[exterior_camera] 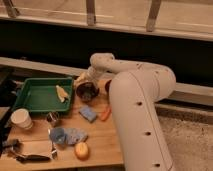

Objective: Place eraser in paper cup

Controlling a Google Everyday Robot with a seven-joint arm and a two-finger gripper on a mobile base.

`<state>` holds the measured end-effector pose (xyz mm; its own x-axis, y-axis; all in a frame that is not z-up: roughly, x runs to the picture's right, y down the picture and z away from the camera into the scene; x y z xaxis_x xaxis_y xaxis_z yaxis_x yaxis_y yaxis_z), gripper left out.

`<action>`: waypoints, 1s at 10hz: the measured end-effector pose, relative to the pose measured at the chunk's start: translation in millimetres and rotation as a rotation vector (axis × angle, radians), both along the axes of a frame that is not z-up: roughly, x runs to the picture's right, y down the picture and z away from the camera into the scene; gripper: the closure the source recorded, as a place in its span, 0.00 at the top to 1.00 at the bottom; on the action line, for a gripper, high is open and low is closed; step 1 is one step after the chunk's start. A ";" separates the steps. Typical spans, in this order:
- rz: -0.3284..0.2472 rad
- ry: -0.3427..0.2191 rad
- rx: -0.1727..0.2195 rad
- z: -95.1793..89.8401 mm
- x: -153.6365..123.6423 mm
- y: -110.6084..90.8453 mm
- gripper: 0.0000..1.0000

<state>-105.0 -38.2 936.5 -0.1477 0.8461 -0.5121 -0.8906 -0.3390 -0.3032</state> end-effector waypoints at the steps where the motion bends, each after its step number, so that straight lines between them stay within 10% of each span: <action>1: 0.002 -0.004 -0.002 1.6 -1.9 0.7 0.80; 7: 0.019 0.006 -0.022 9.9 3.7 6.8 0.80; 10: 0.021 0.009 -0.036 14.2 3.1 9.4 0.53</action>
